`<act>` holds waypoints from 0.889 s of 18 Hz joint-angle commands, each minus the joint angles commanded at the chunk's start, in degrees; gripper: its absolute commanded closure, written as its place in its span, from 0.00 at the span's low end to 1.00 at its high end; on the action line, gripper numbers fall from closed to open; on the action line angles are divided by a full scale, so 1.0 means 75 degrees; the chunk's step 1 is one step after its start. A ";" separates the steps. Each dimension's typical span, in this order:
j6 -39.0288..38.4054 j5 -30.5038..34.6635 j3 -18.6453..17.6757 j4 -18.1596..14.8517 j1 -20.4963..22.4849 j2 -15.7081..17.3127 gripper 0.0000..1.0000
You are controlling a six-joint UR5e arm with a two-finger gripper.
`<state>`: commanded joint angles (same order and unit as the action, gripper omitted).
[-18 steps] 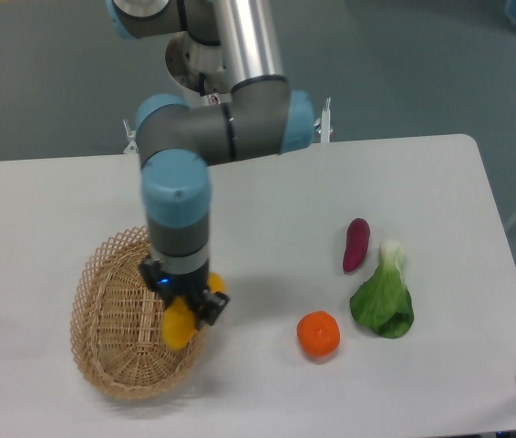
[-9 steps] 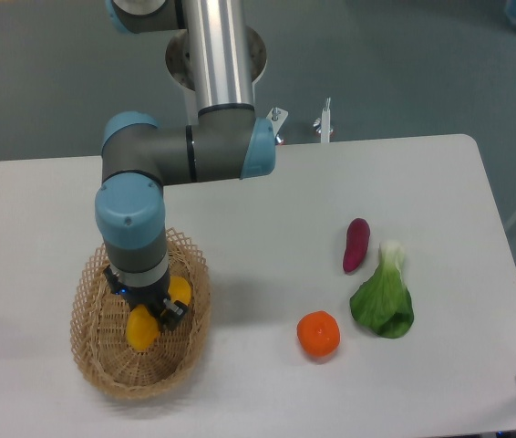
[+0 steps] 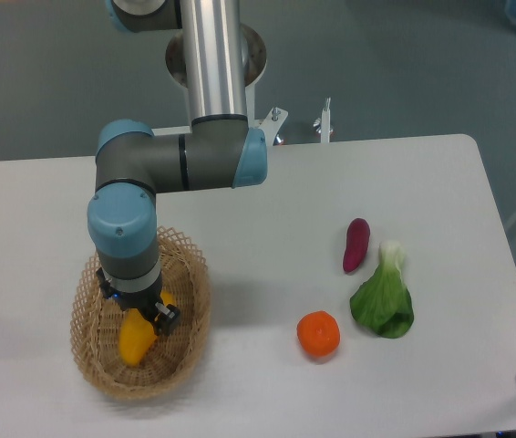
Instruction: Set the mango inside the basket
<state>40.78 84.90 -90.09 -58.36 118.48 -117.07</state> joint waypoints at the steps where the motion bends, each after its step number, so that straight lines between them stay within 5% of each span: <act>1: -0.0012 0.0000 0.0023 0.0000 0.0000 0.0035 0.00; 5: -0.0129 0.0047 0.0164 0.0000 0.0210 0.0397 0.00; 13: 0.0093 0.0761 0.0129 0.0047 0.2295 0.0903 0.00; 16: 0.1004 0.0820 0.0059 -0.0011 0.2987 0.0949 0.00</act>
<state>48.31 91.05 -89.65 -58.45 140.88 -109.95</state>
